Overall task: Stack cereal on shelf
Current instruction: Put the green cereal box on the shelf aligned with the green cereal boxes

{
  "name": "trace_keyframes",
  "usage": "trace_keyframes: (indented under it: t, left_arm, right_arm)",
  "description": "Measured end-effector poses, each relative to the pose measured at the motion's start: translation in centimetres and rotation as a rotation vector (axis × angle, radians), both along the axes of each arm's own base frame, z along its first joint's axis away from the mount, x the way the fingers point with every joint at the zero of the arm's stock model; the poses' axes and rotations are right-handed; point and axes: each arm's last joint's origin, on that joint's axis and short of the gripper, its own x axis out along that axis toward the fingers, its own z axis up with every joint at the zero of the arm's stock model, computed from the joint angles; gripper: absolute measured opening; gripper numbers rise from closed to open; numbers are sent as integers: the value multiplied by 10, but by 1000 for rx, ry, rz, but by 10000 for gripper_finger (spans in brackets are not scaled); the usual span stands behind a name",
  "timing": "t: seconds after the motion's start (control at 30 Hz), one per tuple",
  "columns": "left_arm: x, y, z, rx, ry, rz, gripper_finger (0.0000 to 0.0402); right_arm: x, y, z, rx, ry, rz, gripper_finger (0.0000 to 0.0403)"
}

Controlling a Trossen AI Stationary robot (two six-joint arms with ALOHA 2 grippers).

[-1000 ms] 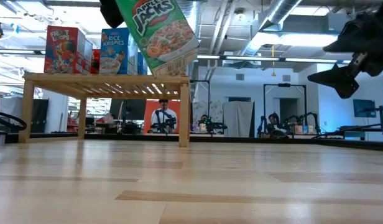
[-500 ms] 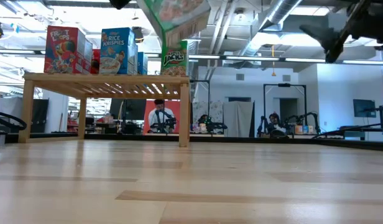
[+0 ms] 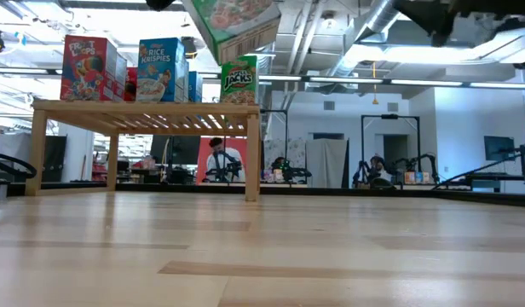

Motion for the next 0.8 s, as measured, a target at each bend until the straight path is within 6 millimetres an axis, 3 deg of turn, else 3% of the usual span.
trace_keyframes:
  t: [0.2, 0.47, 0.8]
  left_arm:
    - [-1, 0, -2, -14, 26, 13, 167]
    - [-2, 0, -3, -27, 43, 22, 167]
    - [-2, 0, -3, -31, 42, 24, 167]
  right_arm:
    - [29, 7, 5, 34, 116, 57, 358]
    - [70, 17, -8, 169, 248, 125, 358]
    - [125, 30, -5, 87, 361, 110, 358]
